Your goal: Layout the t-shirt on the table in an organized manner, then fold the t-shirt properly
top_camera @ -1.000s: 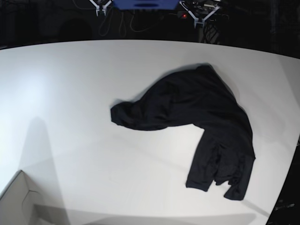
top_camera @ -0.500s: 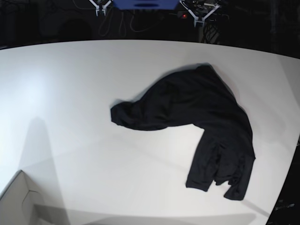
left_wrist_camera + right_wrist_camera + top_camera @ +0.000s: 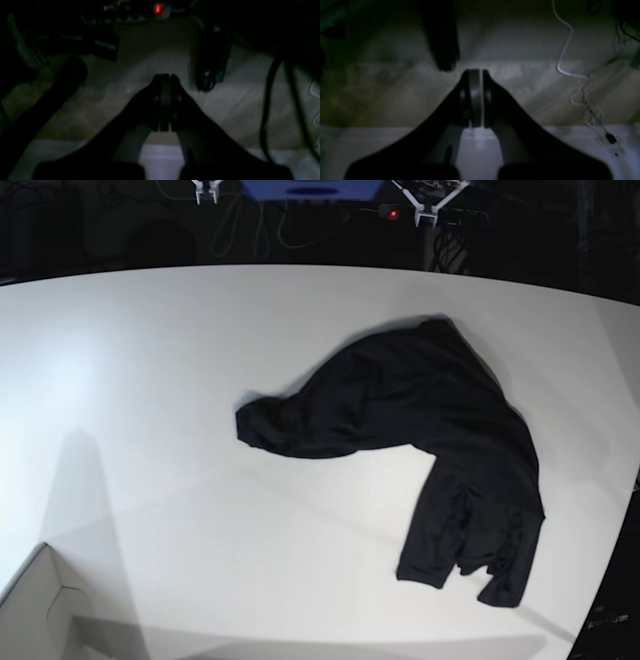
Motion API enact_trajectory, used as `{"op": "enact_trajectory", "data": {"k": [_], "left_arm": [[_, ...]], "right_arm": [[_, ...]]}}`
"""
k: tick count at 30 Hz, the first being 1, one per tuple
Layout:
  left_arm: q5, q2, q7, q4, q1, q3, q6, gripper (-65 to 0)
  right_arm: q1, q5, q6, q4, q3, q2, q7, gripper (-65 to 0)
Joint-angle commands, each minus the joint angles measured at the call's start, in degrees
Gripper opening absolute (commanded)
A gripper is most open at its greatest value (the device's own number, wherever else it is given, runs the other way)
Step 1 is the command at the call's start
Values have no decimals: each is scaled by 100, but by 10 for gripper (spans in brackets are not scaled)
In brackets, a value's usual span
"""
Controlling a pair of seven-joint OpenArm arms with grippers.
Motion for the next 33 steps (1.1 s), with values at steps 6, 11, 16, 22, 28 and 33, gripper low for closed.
{"op": "enact_trajectory", "data": {"k": [6,11,16,22,28,33], "left_arm": [[-21,-174,25,727,782,-5,49,-650],[-30,-411,69,2618,1925,-14,49,-650],[-161,-605,69,4349,2892,-23,75,-650],[-1515,-1150,69,6213,3824,3,67,-650],[-1911,-1502,51,7637,4465,-14,102,-650],[-1911,-1607,25,8789,4931,-93,111,-650]], "right_arm": [[-1088,32,36,1367,7,288,16,-650],[-2072,32,36,3028,-2,411,-28,-650],[-2995,32,36,4663,42,534,-28,-650],[-4112,32,36,7081,122,807,-36,-650],[-4639,32,36,8470,438,833,-36,-650],[-4833,32,36,9411,649,833,-36,-650]]}}
